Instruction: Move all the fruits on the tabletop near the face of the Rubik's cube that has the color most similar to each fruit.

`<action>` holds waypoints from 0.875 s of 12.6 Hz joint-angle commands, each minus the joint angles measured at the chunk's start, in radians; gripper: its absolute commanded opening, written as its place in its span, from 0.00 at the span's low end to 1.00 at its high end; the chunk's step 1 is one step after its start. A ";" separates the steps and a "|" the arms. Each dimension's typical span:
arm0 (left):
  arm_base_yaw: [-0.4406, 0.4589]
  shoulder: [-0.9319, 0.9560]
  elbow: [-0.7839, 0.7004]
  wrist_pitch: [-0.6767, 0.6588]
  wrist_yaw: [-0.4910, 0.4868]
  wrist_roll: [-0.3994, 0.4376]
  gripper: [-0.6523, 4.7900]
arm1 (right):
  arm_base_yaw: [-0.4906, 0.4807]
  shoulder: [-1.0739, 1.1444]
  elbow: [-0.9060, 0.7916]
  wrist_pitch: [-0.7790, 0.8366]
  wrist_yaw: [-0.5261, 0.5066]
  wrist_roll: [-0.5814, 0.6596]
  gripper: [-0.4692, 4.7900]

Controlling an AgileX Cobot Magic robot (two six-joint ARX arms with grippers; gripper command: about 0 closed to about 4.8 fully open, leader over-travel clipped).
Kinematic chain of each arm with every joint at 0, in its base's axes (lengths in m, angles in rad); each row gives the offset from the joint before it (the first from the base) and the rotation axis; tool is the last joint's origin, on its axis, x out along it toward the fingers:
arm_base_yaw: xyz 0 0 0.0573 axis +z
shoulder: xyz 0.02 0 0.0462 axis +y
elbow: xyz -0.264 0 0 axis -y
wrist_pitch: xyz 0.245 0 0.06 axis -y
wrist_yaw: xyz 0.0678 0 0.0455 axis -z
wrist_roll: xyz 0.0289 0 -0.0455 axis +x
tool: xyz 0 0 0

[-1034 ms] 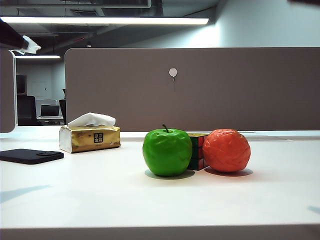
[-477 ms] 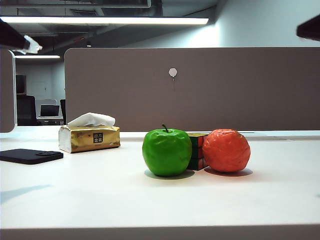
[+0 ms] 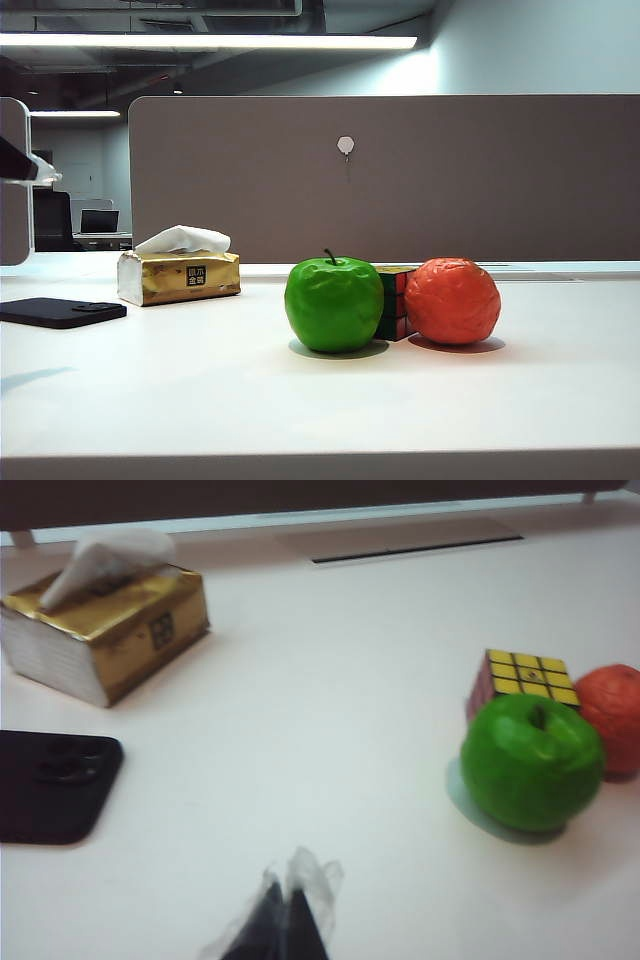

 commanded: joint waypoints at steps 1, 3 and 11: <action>0.014 0.000 0.000 0.031 -0.087 0.002 0.11 | -0.084 0.001 0.000 0.021 -0.002 -0.003 0.09; 0.043 0.000 0.000 0.031 -0.111 0.005 0.11 | -0.124 0.001 0.000 0.021 -0.002 -0.003 0.09; 0.250 0.000 0.000 0.075 -0.108 0.010 0.11 | -0.140 0.001 0.000 0.024 0.010 -0.044 0.09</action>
